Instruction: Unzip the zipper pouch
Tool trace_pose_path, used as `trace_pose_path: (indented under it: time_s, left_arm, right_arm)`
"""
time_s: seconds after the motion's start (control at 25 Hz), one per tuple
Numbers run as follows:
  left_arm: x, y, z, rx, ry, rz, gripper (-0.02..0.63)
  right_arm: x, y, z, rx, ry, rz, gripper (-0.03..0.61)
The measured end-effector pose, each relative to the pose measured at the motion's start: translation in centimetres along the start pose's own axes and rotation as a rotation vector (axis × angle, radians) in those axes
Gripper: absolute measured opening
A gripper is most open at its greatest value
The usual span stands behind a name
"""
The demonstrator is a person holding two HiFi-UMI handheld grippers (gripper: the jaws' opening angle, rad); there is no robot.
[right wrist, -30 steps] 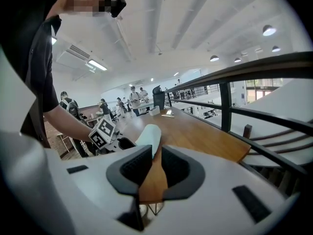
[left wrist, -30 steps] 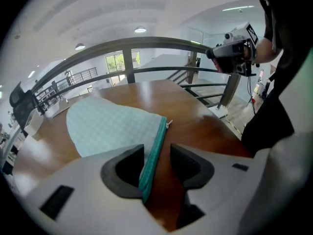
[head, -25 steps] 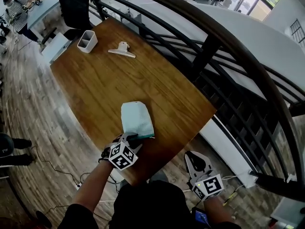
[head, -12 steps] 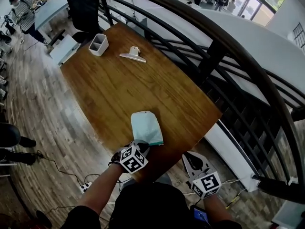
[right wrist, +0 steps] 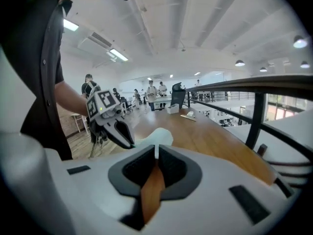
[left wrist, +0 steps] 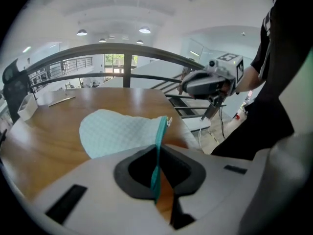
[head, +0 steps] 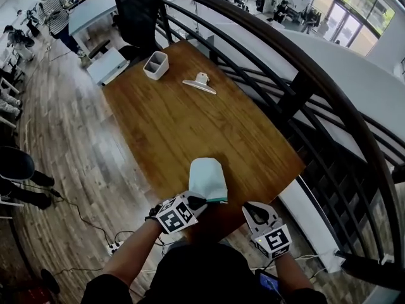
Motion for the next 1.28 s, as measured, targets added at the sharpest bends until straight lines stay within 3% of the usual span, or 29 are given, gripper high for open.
trace_pose_path:
  time_s: [0.28, 0.64, 0.92, 1.28]
  left_arm:
    - [3.3, -0.8, -1.5, 0.038, -0.032, 0.087, 0.029]
    - [7.0, -0.5, -2.7, 0.085, 0.017, 0.171, 0.029]
    - [8.2, 0.0, -3.8, 0.115, 0.027, 0.198, 0.03]
    - [9.4, 1.1, -4.5, 0.168, 0.054, 0.219, 0.031]
  right_arm:
    - [-3.7, -1.2, 0.4, 0.277, -0.106, -0.134, 0.063]
    - [-8.2, -4.0, 0.8, 0.536, -0.258, -0.216, 0.156]
    - [-11.2, -6.1, 0.2, 0.648, -0.328, -0.208, 0.161]
    - [-12.7, -7.5, -0.8, 0.693, -0.387, -0.205, 0.137]
Point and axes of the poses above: the fingertips, and each gripper's own axes: x backward along the fingers, z to its right, y out of its underside, the point moved 10 cm from there along x, backward along the fingers, and after that the axes turned 11 degrees about -y, right-handed, at the moved point
